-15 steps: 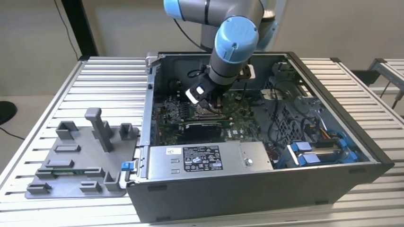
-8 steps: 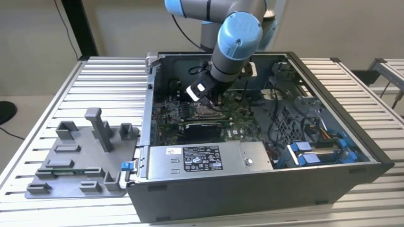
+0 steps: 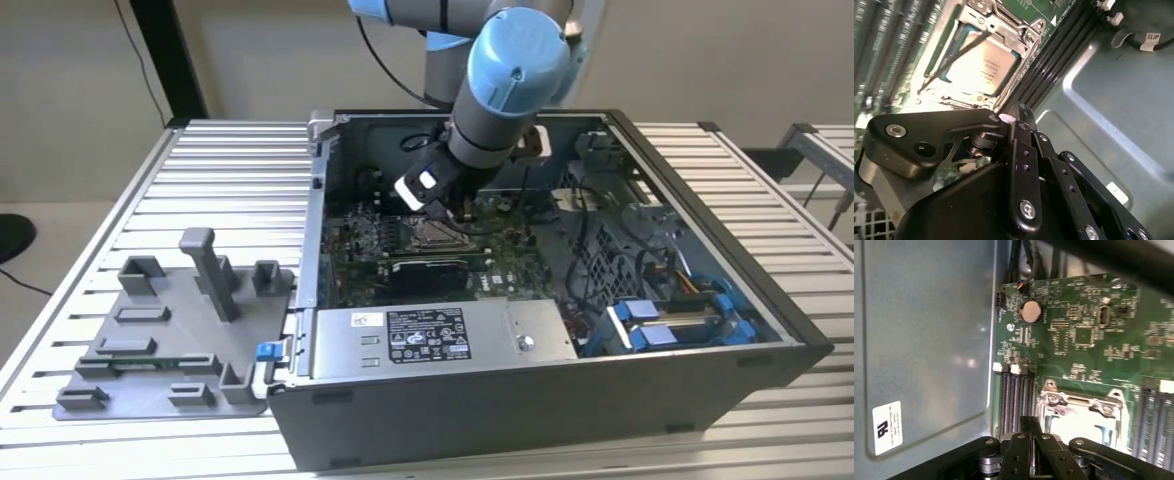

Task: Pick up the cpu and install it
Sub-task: 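Install the second cpu locking lever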

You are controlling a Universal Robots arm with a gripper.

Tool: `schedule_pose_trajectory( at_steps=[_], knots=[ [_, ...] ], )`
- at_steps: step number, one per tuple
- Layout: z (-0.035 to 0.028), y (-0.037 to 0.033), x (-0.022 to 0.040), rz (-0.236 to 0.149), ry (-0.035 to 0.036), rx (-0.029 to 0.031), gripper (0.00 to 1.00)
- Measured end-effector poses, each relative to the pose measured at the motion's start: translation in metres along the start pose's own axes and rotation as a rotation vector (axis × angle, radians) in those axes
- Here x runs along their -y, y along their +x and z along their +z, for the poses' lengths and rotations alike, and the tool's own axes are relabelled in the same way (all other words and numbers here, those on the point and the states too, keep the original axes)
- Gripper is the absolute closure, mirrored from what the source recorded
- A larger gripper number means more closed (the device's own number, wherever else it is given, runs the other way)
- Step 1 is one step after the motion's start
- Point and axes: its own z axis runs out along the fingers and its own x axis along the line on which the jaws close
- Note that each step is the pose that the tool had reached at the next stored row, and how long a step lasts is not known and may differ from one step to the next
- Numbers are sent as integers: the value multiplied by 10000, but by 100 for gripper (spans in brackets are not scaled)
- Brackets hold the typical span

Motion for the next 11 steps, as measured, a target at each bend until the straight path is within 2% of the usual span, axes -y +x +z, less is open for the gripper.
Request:
schedule_pose_trajectory(
  at_steps=[4, 9, 11],
  knots=[
    [-113, -28, -15, 24, 41, 98, 100],
    [-240, -53, -41, 39, 64, 278, 100],
    [-286, -70, -48, 45, 74, 375, 100]
  ],
)
